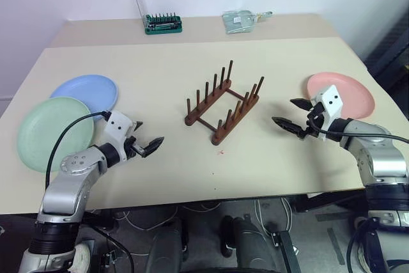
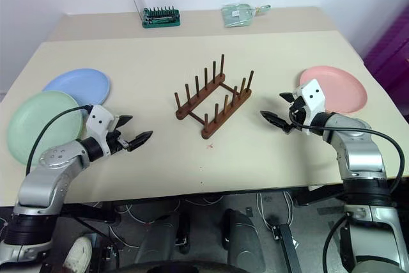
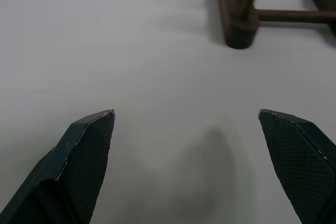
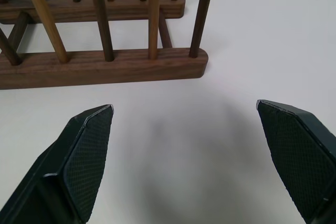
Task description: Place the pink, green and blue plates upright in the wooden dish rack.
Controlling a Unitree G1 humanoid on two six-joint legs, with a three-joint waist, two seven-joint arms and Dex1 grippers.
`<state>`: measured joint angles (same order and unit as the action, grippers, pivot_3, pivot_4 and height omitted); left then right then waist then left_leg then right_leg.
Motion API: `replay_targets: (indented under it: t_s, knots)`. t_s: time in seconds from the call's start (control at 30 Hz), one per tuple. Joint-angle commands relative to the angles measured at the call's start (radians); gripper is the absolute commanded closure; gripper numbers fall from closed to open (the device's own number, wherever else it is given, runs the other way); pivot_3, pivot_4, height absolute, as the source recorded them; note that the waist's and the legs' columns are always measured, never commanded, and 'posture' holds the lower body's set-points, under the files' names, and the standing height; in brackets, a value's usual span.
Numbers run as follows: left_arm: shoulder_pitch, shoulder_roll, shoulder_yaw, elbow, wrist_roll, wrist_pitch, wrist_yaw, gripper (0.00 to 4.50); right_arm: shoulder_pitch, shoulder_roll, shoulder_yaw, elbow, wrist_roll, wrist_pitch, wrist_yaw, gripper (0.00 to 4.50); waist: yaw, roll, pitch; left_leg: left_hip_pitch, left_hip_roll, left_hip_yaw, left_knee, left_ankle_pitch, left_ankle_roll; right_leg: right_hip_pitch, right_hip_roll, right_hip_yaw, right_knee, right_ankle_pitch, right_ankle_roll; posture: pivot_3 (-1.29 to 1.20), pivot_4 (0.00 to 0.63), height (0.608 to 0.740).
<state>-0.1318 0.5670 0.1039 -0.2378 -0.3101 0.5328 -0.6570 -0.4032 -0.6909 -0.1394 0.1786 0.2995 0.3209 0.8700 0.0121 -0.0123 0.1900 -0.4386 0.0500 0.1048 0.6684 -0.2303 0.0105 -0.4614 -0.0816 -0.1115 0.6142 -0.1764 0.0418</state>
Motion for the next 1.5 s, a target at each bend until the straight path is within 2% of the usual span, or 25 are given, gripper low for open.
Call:
replay_targets:
  t_s: [0.03,0.27,0.37,0.53,0.63,0.8,0.9,0.97,1.03,1.1,1.23,1.27,1.4,1.5]
  knots:
    - [-0.001,0.009,0.002,-0.045,-0.015,0.008,-0.003,0.00,-0.004,0.001,-0.013,-0.039,0.006,-0.017,-0.007,0.03,0.000,0.000,0.000,0.000,0.000,0.000,0.000,0.000,0.000,0.000,0.000,0.000,0.000,0.000,0.000,0.00,0.150,0.730]
    - [-0.018,-0.006,-0.041,-0.082,-0.040,0.036,-0.021,0.00,-0.005,0.006,-0.005,-0.045,0.003,-0.021,-0.014,0.03,0.000,0.000,0.000,0.000,0.000,0.000,0.000,0.000,0.000,0.000,0.000,0.000,0.000,0.000,0.000,0.00,0.150,0.730]
    - [-0.027,-0.020,-0.105,-0.110,-0.057,0.055,-0.054,0.00,-0.019,0.012,0.005,-0.027,-0.007,-0.035,-0.019,0.03,0.001,0.000,0.000,0.000,0.000,0.000,0.000,0.000,0.000,0.000,0.000,0.000,0.000,0.000,0.000,0.00,0.150,0.730]
    - [-0.085,-0.074,-0.271,-0.096,0.016,0.068,-0.028,0.00,-0.021,0.015,0.007,-0.041,-0.002,-0.031,-0.026,0.03,0.002,0.000,0.000,0.000,-0.001,0.000,0.000,0.000,0.000,0.001,0.000,0.000,0.000,0.000,0.000,0.00,0.150,0.730]
    - [-0.150,-0.165,-0.368,-0.034,0.084,0.082,0.044,0.00,-0.017,0.009,0.000,-0.024,-0.005,-0.041,-0.026,0.03,0.003,0.000,0.000,0.000,-0.002,0.000,0.000,0.000,0.000,0.001,0.000,0.000,0.000,0.000,0.001,0.00,0.150,0.730]
    - [-0.172,-0.268,-0.442,0.033,0.142,0.091,0.117,0.00,0.003,-0.002,-0.007,-0.076,0.007,-0.011,-0.034,0.03,0.001,0.001,-0.001,0.000,-0.002,0.000,0.000,0.000,0.000,0.001,0.001,0.000,0.000,0.002,0.003,0.00,0.150,0.730]
    - [-0.199,-0.363,-0.417,0.098,0.145,0.099,0.188,0.00,0.010,-0.021,-0.028,-0.083,0.011,0.004,-0.041,0.03,0.006,0.003,-0.002,0.000,-0.002,-0.001,0.001,0.000,0.000,0.002,0.001,0.000,0.000,0.001,0.003,0.00,0.150,0.730]
    - [-0.204,-0.381,-0.427,0.126,0.164,0.079,0.194,0.00,0.033,-0.028,-0.032,-0.096,0.011,0.004,-0.037,0.03,0.013,0.003,-0.002,0.000,-0.002,-0.002,0.003,0.000,0.001,0.003,0.000,0.000,0.000,0.000,0.001,0.00,0.150,0.730]
    - [-0.207,-0.396,-0.415,0.150,0.175,0.073,0.213,0.53,0.046,-0.025,-0.029,-0.115,0.013,0.010,-0.041,0.00,0.018,0.003,-0.002,0.000,-0.002,-0.002,0.004,0.000,0.001,0.003,0.000,0.000,0.000,0.000,0.000,0.00,0.150,0.730]
    - [-0.210,-0.404,-0.408,0.167,0.183,0.059,0.226,1.27,0.051,-0.019,-0.026,-0.124,0.010,0.012,-0.050,0.00,0.021,0.003,-0.002,0.000,-0.002,-0.002,0.004,0.000,0.001,0.003,0.000,0.000,0.000,0.000,0.000,0.00,0.150,0.730]
    - [-0.211,-0.395,-0.408,0.183,0.205,0.031,0.227,3.42,0.055,-0.008,-0.020,-0.133,0.008,0.014,-0.064,0.00,0.025,0.003,-0.002,0.000,-0.002,-0.002,0.005,-0.001,0.002,0.003,0.000,0.000,0.001,0.000,0.000,0.00,0.150,0.730]
    - [-0.210,-0.389,-0.409,0.183,0.210,0.022,0.221,3.77,0.058,-0.007,-0.020,-0.135,0.008,0.013,-0.066,0.00,0.025,0.004,-0.003,0.000,-0.002,-0.002,0.006,-0.001,0.002,0.003,0.001,0.000,0.001,0.000,0.000,0.00,0.150,0.730]
    - [-0.207,-0.356,-0.410,0.182,0.221,-0.006,0.187,3.75,0.075,-0.008,-0.010,-0.159,-0.001,0.011,-0.069,0.00,0.025,0.004,-0.003,-0.001,-0.002,-0.002,0.006,-0.001,0.002,0.002,0.001,0.000,0.001,0.000,0.000,0.00,0.150,0.730]
    - [-0.239,-0.265,-0.426,0.198,0.221,-0.109,0.049,3.75,0.109,-0.054,-0.001,-0.194,-0.012,0.022,-0.035,0.00,0.024,0.004,-0.003,-0.001,-0.001,-0.002,0.006,-0.001,0.002,0.002,0.001,0.000,0.001,-0.001,0.000,0.00,0.150,0.730]
